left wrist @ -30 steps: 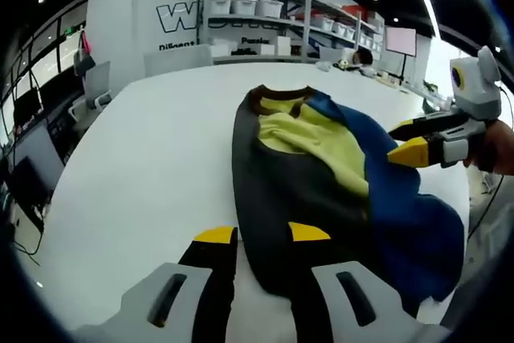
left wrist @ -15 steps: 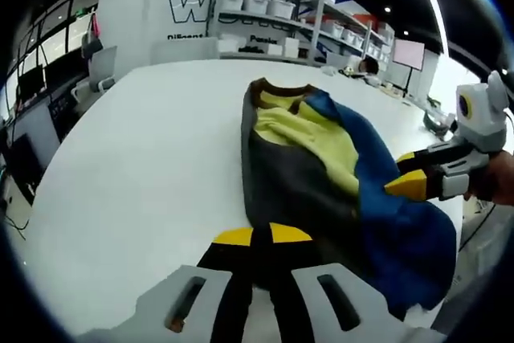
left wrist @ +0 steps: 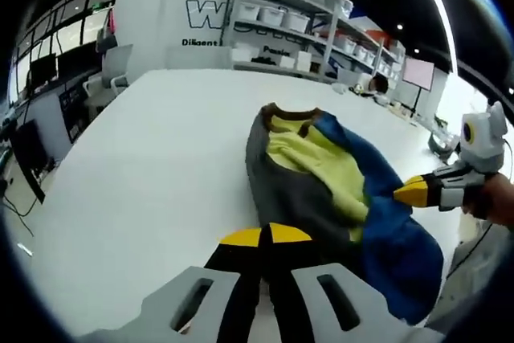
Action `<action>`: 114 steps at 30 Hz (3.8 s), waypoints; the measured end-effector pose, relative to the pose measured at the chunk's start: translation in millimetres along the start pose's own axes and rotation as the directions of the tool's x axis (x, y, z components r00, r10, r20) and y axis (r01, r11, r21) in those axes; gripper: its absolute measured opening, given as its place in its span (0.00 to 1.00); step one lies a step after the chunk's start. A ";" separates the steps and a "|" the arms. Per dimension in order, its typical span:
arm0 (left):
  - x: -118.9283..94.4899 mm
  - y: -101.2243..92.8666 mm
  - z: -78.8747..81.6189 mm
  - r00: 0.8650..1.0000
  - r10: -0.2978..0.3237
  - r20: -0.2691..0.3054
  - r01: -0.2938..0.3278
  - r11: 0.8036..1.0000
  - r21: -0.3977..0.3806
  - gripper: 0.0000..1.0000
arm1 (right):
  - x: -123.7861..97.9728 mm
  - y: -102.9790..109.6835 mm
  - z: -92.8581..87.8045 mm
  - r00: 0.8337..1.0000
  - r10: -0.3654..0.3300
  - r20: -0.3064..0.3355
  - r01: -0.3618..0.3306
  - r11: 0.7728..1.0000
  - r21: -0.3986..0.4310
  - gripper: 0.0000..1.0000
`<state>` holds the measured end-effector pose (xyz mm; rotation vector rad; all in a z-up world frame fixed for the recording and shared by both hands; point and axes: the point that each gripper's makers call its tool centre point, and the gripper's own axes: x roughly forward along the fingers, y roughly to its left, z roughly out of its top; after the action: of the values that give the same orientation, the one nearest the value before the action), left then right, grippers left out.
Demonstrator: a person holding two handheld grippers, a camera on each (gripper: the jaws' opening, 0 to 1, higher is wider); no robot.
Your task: Fold the garment on the visible template until the final outline fits inside the template.
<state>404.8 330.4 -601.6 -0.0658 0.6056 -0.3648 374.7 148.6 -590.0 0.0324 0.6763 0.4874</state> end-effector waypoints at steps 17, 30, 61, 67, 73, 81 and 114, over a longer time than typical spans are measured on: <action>-1.2 51.9 15.8 0.990 0.138 0.011 -0.138 0.990 0.007 0.00 | -27.6 -25.9 9.7 0.999 -0.031 0.023 0.028 0.992 0.126 0.00; 19.9 96.2 14.8 0.978 0.204 -0.041 -0.204 0.979 0.011 0.00 | -38.1 -45.1 10.7 0.999 -0.042 0.033 0.035 0.983 0.181 0.00; 35.2 121.3 20.0 0.972 0.222 -0.077 -0.218 0.974 0.058 0.00 | -45.2 -169.3 10.9 0.964 -0.264 -0.003 0.253 0.922 0.294 0.00; 36.3 123.7 22.5 0.971 0.227 -0.078 -0.222 0.973 0.064 0.00 | -41.1 -187.2 18.6 0.960 -0.279 -0.003 0.268 0.921 0.284 0.00; 39.4 127.3 23.1 0.970 0.227 -0.085 -0.221 0.972 0.081 0.00 | -33.6 -224.6 36.4 0.948 -0.319 -0.012 0.312 0.917 0.247 0.00; 39.0 128.7 25.9 0.971 0.226 -0.081 -0.220 0.972 0.086 0.00 | -21.6 -239.8 53.0 0.946 -0.324 0.010 0.309 0.912 0.270 0.00; 17.5 54.7 66.9 0.998 0.033 0.050 -0.045 0.961 0.273 0.10 | -32.8 -177.7 86.5 0.973 -0.219 0.073 0.218 0.976 0.030 0.31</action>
<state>473.3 372.3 -565.2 0.2028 0.5063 -0.4051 480.3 -12.6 -535.5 -0.0035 0.6022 0.2654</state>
